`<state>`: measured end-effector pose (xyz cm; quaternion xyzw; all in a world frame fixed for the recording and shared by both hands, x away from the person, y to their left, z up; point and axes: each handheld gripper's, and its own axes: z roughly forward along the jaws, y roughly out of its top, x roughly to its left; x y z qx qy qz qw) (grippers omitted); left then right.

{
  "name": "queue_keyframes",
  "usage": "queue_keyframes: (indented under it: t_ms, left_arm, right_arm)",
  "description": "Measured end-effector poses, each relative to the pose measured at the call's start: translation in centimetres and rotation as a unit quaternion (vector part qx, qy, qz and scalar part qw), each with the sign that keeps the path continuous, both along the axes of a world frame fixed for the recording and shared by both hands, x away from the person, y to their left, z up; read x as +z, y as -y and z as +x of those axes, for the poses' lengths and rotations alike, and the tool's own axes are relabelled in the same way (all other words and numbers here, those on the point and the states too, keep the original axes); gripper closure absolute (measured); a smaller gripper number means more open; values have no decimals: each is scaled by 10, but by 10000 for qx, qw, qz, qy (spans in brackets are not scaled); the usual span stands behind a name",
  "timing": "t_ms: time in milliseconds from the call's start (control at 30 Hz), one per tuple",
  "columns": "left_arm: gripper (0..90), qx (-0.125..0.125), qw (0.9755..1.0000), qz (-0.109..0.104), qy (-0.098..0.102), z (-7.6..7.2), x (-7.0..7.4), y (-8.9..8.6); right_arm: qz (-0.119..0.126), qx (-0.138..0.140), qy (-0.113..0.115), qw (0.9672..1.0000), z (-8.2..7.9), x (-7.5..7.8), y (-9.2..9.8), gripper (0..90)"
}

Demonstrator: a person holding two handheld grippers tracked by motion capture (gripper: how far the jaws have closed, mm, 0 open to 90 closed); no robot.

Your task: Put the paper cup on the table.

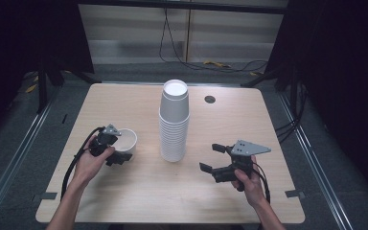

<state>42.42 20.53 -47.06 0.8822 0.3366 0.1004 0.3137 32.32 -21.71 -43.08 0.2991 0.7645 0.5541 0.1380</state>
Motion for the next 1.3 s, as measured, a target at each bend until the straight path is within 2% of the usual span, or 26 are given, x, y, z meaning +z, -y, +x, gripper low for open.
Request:
queue_keyframes:
  t_ms: [133,233,300,433,533,667,767,867,1033,1100,1300]
  left_arm:
    - [157,77,9999,-149,12,-6,-2,-4]
    - [157,76,9999,-137,63,-10,-2,-8]
    - [157,156,9995,-279,35,-14,-3,-11]
    - [157,247,9987,-417,188,-22,-3,-15]
    - [157,297,9971,-620,318,-29,-4,-17]
    - [156,340,9957,-713,484,-39,-3,-20]
    - [156,386,9936,-911,538,-45,-2,-20]
    - [154,369,9933,-887,637,-51,0,-19]
    - [153,415,9883,-1174,879,-63,3,-17]
    - [154,409,9867,-1289,904,-68,4,-17]
    - [156,452,9864,-1286,916,-74,3,-20]
  right_arm:
    - [1,-2,14,10000,0,0,0,137]
    - [1,-29,-2,10000,0,0,0,137]
    - [7,-41,-2,10000,0,0,0,137]
    - [27,-52,16,10000,-1,0,0,137]
    - [24,-54,40,10000,0,-1,0,137]
    - [43,-67,56,10000,-1,-1,0,136]
    - [57,-93,53,9999,-1,-2,0,136]
    - [74,-95,58,9999,-1,-2,0,136]
    - [90,-125,106,9998,0,-2,1,136]
    - [96,-136,92,9998,-1,-2,1,136]
    - [70,-147,90,9998,-1,-3,1,136]
